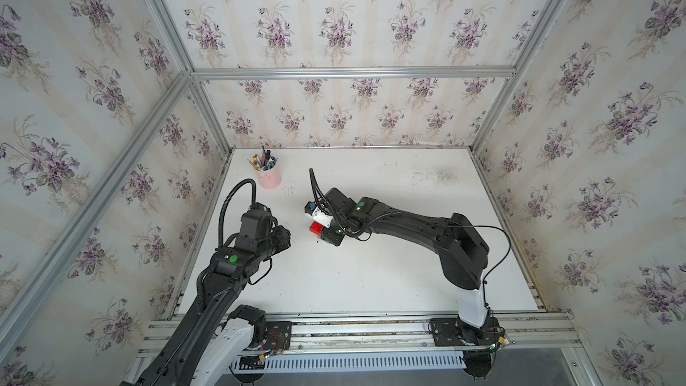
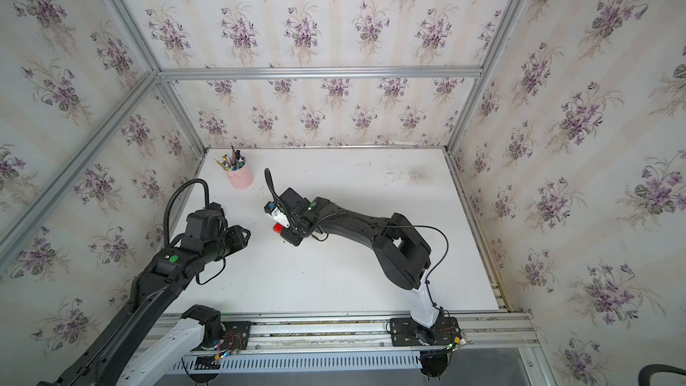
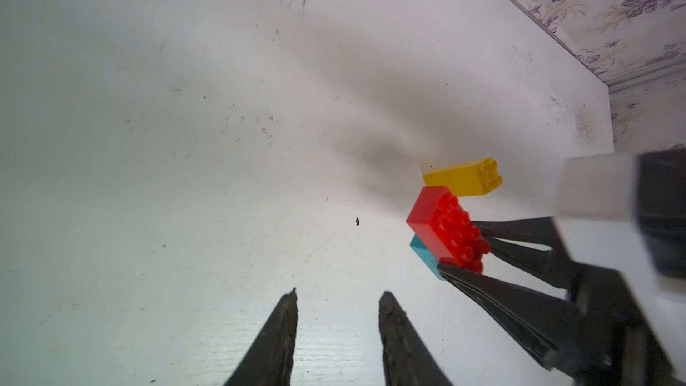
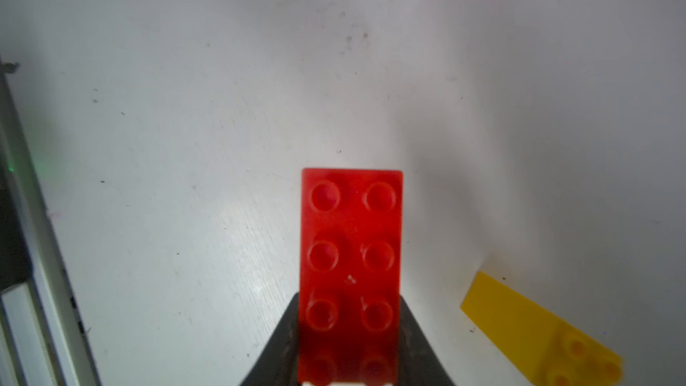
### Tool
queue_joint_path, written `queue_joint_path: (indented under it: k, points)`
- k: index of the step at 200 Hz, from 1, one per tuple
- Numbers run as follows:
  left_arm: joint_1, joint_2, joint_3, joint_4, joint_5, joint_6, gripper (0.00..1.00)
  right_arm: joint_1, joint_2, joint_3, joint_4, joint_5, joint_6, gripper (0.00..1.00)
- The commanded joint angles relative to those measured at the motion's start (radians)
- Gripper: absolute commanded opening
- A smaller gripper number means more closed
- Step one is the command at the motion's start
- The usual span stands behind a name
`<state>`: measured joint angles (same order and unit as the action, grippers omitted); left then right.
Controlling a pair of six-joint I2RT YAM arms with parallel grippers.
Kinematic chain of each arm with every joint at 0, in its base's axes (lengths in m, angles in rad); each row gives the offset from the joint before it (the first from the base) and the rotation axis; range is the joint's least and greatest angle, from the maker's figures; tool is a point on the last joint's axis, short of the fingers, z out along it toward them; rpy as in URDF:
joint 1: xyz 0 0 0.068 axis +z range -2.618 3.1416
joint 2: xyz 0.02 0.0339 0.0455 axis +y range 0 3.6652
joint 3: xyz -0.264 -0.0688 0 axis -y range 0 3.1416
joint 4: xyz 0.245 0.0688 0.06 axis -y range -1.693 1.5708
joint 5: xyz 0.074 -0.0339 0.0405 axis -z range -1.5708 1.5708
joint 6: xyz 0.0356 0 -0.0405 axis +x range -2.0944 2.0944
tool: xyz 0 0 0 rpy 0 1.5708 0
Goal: Assemble the letter r with lego
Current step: Pick up the lego brick from the center of the board, then assemble the lego brick with the lego brick.
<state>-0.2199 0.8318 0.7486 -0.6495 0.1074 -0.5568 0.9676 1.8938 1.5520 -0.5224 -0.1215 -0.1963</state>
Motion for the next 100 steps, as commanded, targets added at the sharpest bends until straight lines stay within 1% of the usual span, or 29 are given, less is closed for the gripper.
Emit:
queue_joint_path:
  k: [1,28,47,70,85,88,100]
  points:
    - [0.007,0.049,0.06,0.003,0.028,0.067,0.46,-0.019,-0.105,-0.023,-0.043,-0.004,-0.032,0.33]
    - [0.01,0.146,0.126,0.012,0.05,0.096,0.47,-0.072,-0.255,-0.087,-0.074,0.013,-0.034,0.33]
    - [0.011,0.205,0.147,0.05,0.103,0.097,0.48,-0.125,-0.344,-0.138,-0.099,0.016,-0.051,0.33]
    - [0.012,0.286,0.175,0.105,0.191,0.09,0.48,-0.179,-0.397,-0.165,-0.16,0.006,-0.086,0.31]
    - [0.011,0.349,0.203,0.129,0.245,0.089,0.49,-0.199,-0.424,-0.19,-0.178,0.008,-0.107,0.31]
    - [0.011,0.36,0.208,0.132,0.273,0.089,0.49,-0.203,-0.428,-0.197,-0.179,0.007,-0.111,0.3]
    - [0.009,0.404,0.228,0.15,0.304,0.079,0.49,-0.208,-0.441,-0.216,-0.176,0.025,-0.115,0.3]
